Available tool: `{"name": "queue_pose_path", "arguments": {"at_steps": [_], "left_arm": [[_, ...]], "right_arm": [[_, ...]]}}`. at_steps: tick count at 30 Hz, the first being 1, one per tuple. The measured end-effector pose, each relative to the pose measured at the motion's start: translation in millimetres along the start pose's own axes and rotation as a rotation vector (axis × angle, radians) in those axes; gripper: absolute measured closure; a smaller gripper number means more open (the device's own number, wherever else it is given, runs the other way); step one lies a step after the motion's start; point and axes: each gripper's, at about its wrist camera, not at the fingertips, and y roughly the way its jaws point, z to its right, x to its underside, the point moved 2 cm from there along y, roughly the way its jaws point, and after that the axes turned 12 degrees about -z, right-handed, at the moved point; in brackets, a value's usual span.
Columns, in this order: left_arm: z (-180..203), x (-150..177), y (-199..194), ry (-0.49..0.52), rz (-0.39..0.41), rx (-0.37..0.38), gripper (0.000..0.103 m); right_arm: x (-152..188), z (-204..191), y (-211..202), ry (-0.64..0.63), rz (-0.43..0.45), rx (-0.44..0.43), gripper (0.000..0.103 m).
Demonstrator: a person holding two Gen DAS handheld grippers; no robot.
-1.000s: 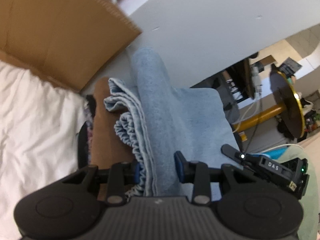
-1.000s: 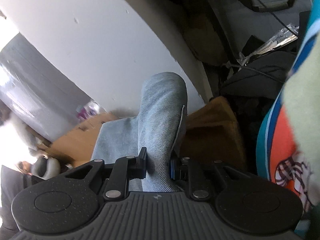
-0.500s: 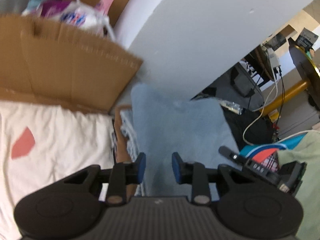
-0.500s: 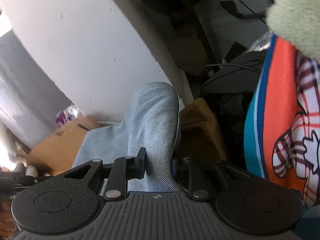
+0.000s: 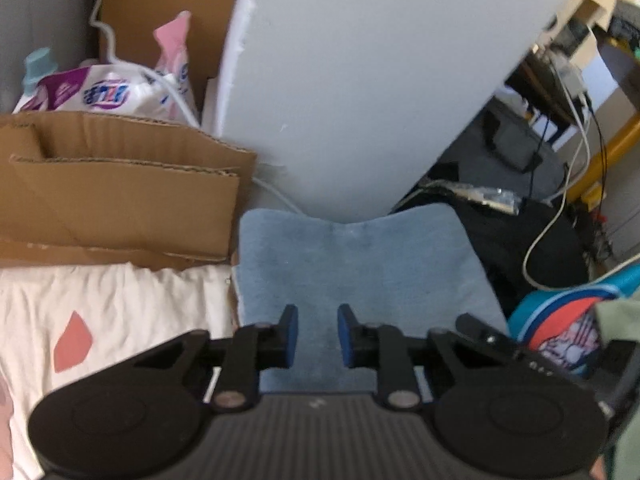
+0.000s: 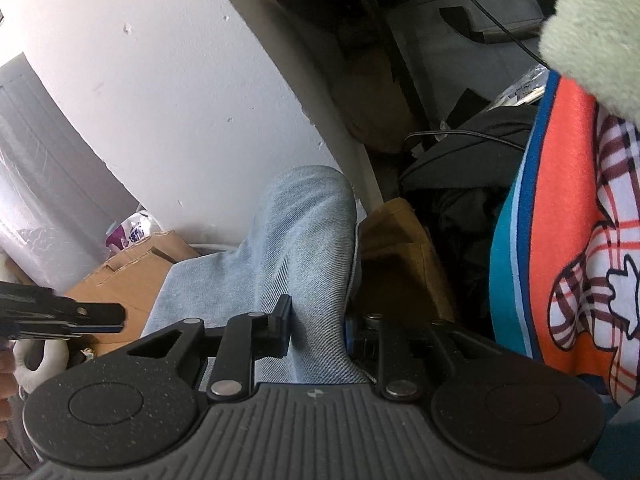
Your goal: Fold clothes
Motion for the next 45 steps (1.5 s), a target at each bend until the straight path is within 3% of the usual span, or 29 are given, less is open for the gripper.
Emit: {"name": "queue_pose_path", "arguments": {"at_steps": [4, 8, 12, 17, 24, 33, 40, 45], "left_arm": [[-3, 5, 34, -0.02, -0.075, -0.036, 0.087], [-10, 11, 47, -0.012, -0.073, -0.079, 0.089], [-12, 14, 50, 0.011, -0.065, -0.097, 0.089], [-13, 17, 52, 0.002, -0.058, -0.084, 0.089], [-15, 22, 54, 0.007, -0.042, -0.079, 0.089], [-19, 23, 57, 0.003, -0.038, -0.054, 0.089], [-15, 8, 48, 0.022, -0.04, -0.037, 0.09], [-18, -9, 52, 0.024, -0.015, -0.018, 0.089]], "right_arm": [[0, 0, 2, 0.009, 0.006, 0.015, 0.076], [0, -1, 3, -0.001, 0.011, 0.049, 0.067], [-1, -3, -3, -0.021, 0.048, 0.129, 0.068], [-6, -16, -14, -0.082, 0.094, 0.135, 0.068], [-15, -44, 8, -0.205, 0.018, 0.153, 0.068], [-2, -25, 50, -0.159, -0.11, 0.209, 0.07], [-16, -31, 45, -0.175, -0.087, 0.206, 0.069], [-33, -46, 52, -0.33, -0.118, 0.238, 0.068]]}}
